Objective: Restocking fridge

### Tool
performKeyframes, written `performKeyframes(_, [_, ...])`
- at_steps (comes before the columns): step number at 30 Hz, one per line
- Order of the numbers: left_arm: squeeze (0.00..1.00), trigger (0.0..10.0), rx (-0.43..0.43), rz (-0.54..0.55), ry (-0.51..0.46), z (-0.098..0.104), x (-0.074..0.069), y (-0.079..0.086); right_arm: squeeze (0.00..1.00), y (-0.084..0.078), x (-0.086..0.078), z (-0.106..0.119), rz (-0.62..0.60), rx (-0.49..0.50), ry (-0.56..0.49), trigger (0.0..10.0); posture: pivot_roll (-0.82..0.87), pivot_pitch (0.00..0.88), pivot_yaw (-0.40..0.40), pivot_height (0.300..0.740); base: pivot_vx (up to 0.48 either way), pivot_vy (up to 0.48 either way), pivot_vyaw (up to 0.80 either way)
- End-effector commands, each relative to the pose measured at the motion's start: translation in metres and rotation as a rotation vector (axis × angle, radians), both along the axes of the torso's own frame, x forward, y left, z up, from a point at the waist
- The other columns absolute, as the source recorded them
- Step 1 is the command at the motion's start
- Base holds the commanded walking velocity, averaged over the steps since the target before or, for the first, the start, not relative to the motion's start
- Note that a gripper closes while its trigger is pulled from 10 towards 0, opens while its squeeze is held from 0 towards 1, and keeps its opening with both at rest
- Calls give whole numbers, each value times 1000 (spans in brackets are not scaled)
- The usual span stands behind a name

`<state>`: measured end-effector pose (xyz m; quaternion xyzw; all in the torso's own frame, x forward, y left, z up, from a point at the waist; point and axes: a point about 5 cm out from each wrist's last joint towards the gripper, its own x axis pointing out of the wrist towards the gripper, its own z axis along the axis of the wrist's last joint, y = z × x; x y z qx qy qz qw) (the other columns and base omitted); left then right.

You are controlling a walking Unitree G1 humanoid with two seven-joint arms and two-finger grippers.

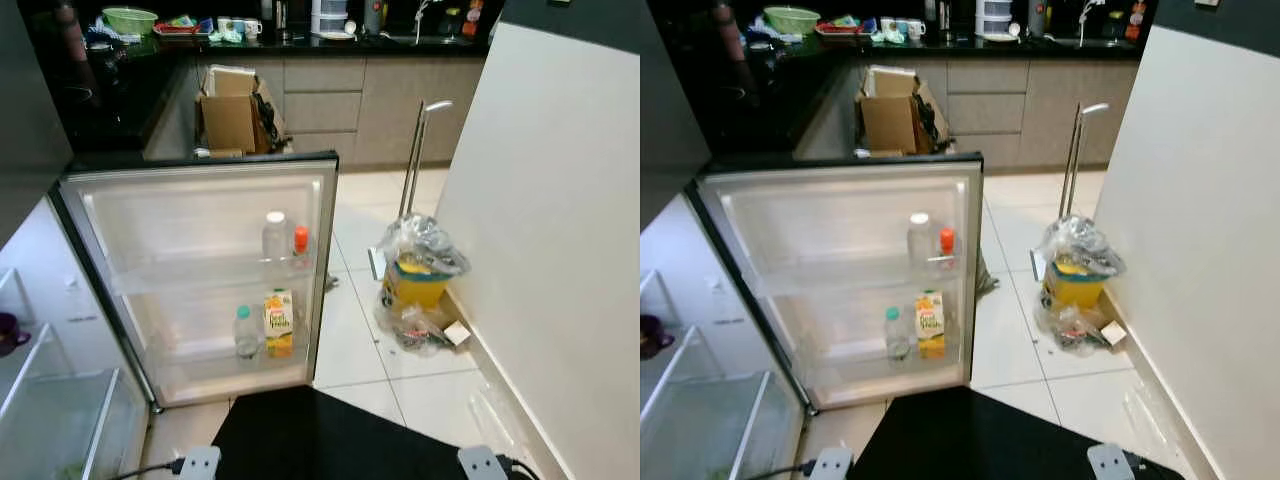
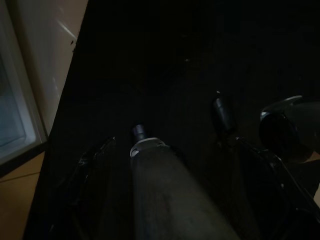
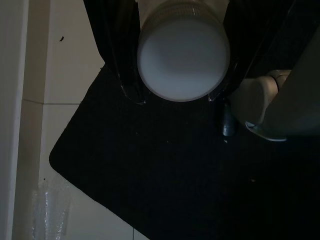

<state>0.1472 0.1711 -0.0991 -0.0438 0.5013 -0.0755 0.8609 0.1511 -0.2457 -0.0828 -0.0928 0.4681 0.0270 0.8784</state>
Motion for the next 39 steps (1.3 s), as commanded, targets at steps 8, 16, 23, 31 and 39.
performKeyframes(8, [0, 10000, -10, 4, -1, 0, 1, -2, 0, 3, 10, 4, 20, 9, -35, 10000, -127, 0, -37, 740, 356, 0, 0])
performKeyframes(16, [0, 10000, -8, 0, 2, 0, 0, -2, 0, 5, 11, 4, 27, 15, -38, 10000, -124, 0, -37, 740, 371, 0, 0])
performKeyframes(23, [0, 10000, -14, 22, -9, 0, 0, -2, 0, 7, 16, 6, 44, 42, -60, 10000, -126, 0, -36, 740, 280, 0, 0])
performKeyframes(31, [0, 10000, -23, 13, -5, 0, 1, -3, 0, 25, 34, 18, 157, 295, -152, 10000, -131, 0, -36, 740, 0, 0, 0])
performKeyframes(39, [0, 10000, -16, -11, 6, -1, -3, -2, 0, 36, 60, 46, 402, 595, -229, 10000, -132, 0, -36, 740, 0, -381, 0])
